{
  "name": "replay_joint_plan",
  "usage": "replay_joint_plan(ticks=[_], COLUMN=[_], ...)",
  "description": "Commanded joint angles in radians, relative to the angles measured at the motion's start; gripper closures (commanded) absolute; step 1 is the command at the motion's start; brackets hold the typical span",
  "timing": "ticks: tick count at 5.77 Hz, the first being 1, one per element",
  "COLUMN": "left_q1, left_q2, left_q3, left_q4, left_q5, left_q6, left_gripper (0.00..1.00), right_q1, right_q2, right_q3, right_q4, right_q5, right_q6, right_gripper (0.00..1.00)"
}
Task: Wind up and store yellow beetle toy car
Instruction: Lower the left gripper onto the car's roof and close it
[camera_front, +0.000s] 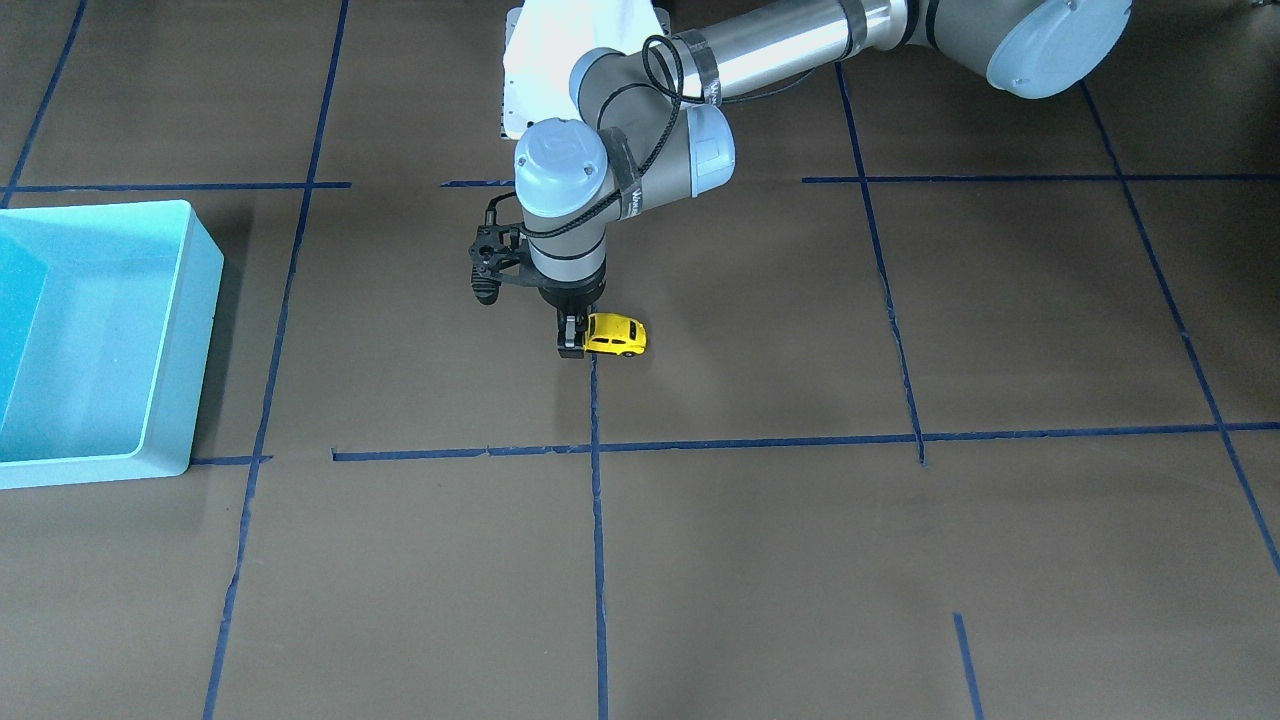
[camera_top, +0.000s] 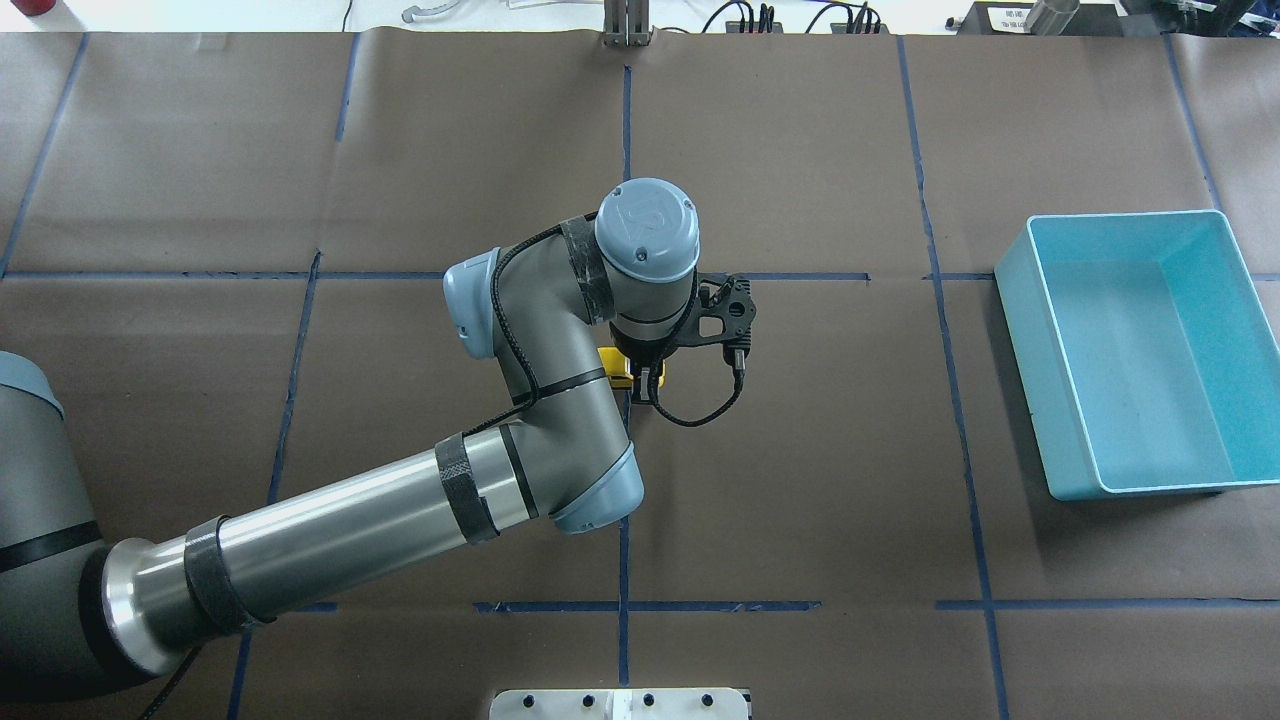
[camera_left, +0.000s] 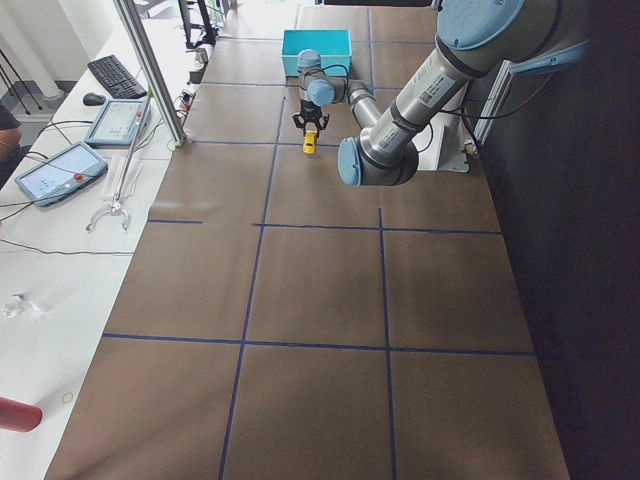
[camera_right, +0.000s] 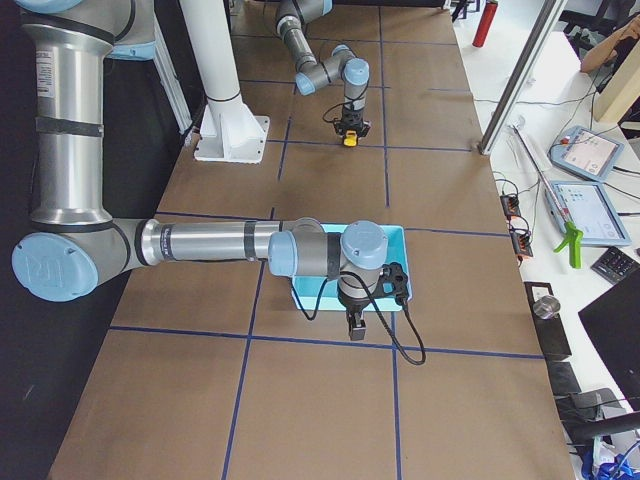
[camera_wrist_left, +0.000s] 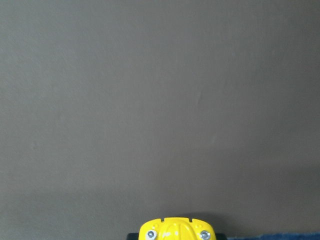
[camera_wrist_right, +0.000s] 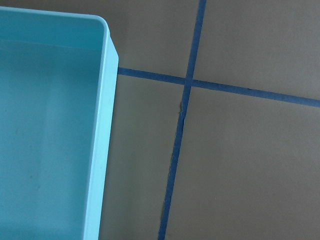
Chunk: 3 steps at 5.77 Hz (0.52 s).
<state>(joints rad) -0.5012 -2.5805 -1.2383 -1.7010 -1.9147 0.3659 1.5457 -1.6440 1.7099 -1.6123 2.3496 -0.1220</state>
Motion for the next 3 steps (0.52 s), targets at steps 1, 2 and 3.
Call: replay_joint_plan(ticks=[1,2,3], left_q1=[0.001,0.000,0.001], left_q2=[0.002,0.003,0.009], left_q3=[-0.004,0.000,0.008], left_q4=[-0.084,-0.088,-0.132], left_q5=[-0.055,-0.075,-0.075], left_q6=[-0.051,-0.050,-0.050], left_gripper=[0.97,0.98,1.00], right_q1=[0.001,0.001,0.001], right_q2=[0.000,0.001,0.001], right_q3=[0.000,0.000,-0.001], right_q4=[0.000,0.000,0.000], right_q5=[-0.001,-0.003,-0.003], right_q6=[0.001,0.001,0.001], right_gripper=[0.00,0.00,0.00])
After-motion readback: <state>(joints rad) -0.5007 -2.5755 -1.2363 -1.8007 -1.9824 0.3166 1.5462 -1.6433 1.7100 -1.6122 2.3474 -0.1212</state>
